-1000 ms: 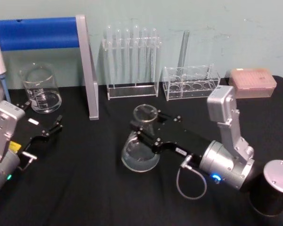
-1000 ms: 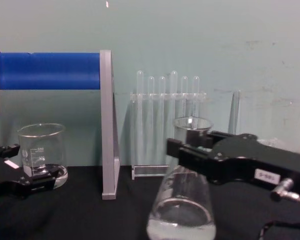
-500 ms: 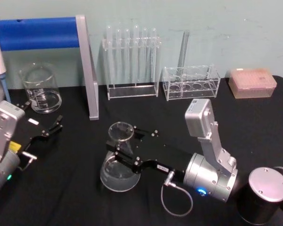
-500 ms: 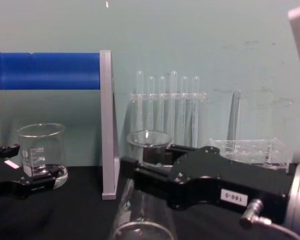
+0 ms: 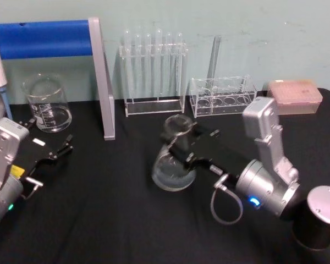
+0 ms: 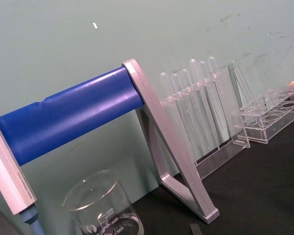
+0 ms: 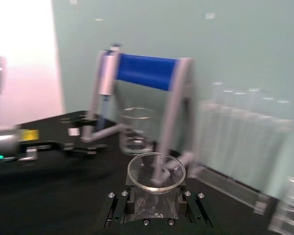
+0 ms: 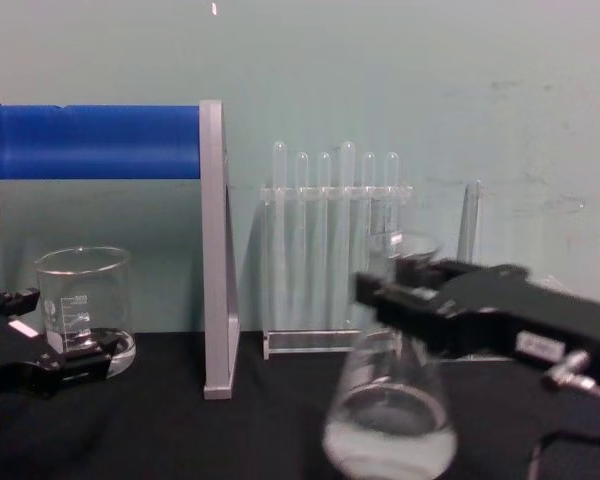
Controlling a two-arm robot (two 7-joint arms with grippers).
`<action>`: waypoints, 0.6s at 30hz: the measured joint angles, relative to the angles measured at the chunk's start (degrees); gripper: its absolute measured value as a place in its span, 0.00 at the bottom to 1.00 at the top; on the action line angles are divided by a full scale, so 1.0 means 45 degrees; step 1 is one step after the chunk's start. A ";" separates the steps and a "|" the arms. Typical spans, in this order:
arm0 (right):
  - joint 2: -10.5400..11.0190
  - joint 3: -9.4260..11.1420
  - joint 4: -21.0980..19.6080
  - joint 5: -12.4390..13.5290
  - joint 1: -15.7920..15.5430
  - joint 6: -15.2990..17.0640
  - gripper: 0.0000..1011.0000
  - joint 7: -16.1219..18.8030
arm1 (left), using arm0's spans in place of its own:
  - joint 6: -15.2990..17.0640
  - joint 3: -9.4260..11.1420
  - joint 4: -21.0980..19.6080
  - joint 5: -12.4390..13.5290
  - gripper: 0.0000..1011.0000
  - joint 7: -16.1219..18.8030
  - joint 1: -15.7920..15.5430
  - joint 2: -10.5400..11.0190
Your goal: Grasp the erlenmeyer flask with one hand, shake it three times, then place it back.
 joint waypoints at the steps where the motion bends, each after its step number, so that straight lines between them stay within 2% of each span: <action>1: -0.0018 0.0110 0.0048 -0.0049 -0.0004 -0.0024 0.45 -0.0138 | 0.0000 0.0000 0.0000 0.0000 0.99 0.0000 0.0000 0.0000; 7: -0.0232 0.1173 0.0425 -0.0241 -0.0066 -0.0091 0.45 -0.1098 | 0.0000 -0.0001 0.0000 0.0000 0.99 0.0001 -0.0001 0.0000; 10: -0.0299 0.1477 0.0511 -0.0270 -0.0092 -0.0091 0.45 -0.1345 | -0.0001 0.0000 0.0000 0.0000 0.99 0.0000 0.0000 0.0000; 12: -0.0384 0.1886 0.0603 -0.0312 -0.0145 -0.0081 0.45 -0.1676 | 0.0000 -0.0001 -0.0001 0.0000 0.99 0.0000 0.0000 0.0000; 13: -0.0384 0.1886 0.0603 -0.0312 -0.0145 -0.0081 0.45 -0.1676 | 0.0000 -0.0001 0.0000 0.0000 0.99 0.0000 -0.0001 0.0000; 18: -0.0521 0.2521 0.0693 -0.0386 -0.0263 -0.0030 0.45 -0.2130 | 0.0000 -0.0001 -0.0001 0.0000 0.99 0.0000 -0.0001 0.0000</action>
